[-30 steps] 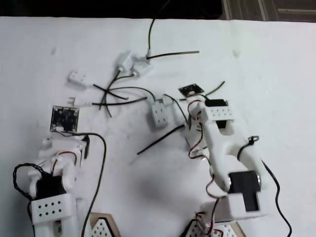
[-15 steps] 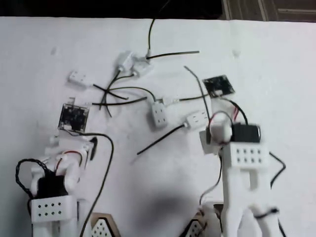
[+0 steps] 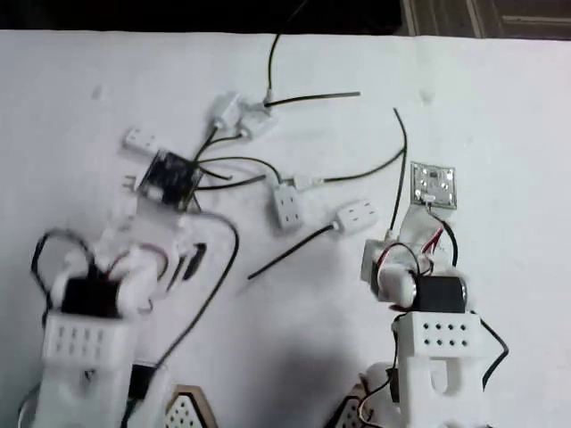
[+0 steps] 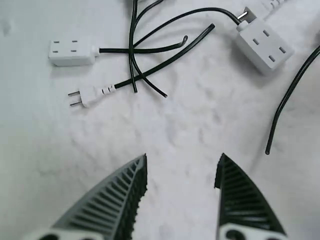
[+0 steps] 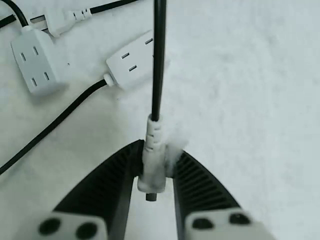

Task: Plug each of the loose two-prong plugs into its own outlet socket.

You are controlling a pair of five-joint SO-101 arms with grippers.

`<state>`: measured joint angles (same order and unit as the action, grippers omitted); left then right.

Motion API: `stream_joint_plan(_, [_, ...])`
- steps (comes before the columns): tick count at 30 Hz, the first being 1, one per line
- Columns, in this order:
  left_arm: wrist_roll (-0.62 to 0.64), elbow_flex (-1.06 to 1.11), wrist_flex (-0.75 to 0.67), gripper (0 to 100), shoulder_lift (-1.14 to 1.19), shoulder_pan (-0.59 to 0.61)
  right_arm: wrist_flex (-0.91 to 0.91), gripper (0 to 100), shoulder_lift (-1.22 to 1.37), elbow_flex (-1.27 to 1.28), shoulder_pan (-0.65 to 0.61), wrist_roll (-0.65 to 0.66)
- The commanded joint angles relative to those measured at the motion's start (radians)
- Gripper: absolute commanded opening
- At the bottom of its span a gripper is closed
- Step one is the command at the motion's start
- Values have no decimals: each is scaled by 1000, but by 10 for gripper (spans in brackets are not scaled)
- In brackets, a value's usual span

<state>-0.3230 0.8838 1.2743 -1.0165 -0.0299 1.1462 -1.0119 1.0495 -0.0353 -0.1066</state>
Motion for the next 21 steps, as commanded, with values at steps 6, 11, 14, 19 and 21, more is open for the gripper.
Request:
stream_joint_plan(6, [12,-402,-43,309,634,-79,-99,17,-19,87,8,-40])
stream_joint_plan(11, [183,-624,-41,297,895,-179,-102,17,-24,101,7,-44])
stream_joint_plan(14, [385,-764,-41,297,1041,-237,-102,17,-21,101,7,-44])
stream_joint_plan(19, [519,-945,-35,301,1270,-295,-101,17,-16,101,7,-44])
stream_joint_plan(21, [520,-1000,-35,301,1346,-305,-99,17,-16,101,7,-44])
